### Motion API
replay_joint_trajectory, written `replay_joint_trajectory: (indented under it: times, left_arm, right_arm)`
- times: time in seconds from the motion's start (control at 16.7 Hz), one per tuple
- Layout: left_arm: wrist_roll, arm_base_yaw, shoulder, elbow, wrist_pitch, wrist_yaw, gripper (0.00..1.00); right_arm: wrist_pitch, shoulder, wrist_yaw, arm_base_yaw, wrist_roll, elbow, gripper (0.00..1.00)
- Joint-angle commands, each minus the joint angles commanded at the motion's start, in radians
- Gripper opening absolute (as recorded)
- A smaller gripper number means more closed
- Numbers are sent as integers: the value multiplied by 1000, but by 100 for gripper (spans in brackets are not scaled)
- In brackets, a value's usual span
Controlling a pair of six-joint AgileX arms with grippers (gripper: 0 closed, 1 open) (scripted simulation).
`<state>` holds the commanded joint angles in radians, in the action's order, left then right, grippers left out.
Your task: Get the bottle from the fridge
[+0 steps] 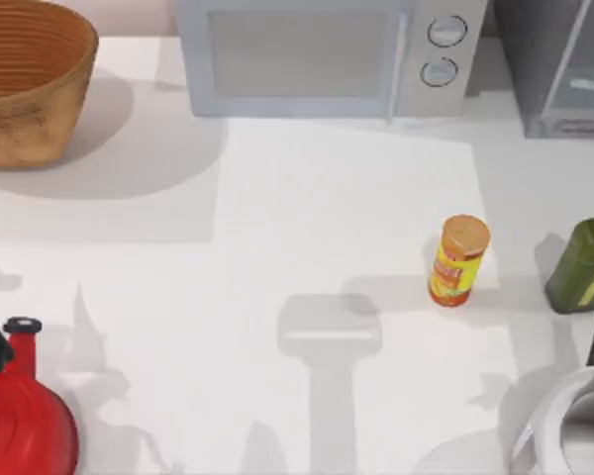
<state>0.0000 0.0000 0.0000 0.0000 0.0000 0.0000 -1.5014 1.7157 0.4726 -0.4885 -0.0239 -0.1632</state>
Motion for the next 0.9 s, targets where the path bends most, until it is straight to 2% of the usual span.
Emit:
replay_joint_trajectory:
  times: [0.3, 0.66, 0.9]
  left_arm:
    - [0, 0, 0, 0, 0, 0, 100]
    - [0, 0, 0, 0, 0, 0, 100]
    - [0, 0, 0, 0, 0, 0, 100]
  right_arm:
    - [-117, 78, 41, -45, 6, -21, 100]
    - [-106, 88, 34, -36, 8, -32, 100]
    - [-40, 179, -16, 2, 18, -187, 100]
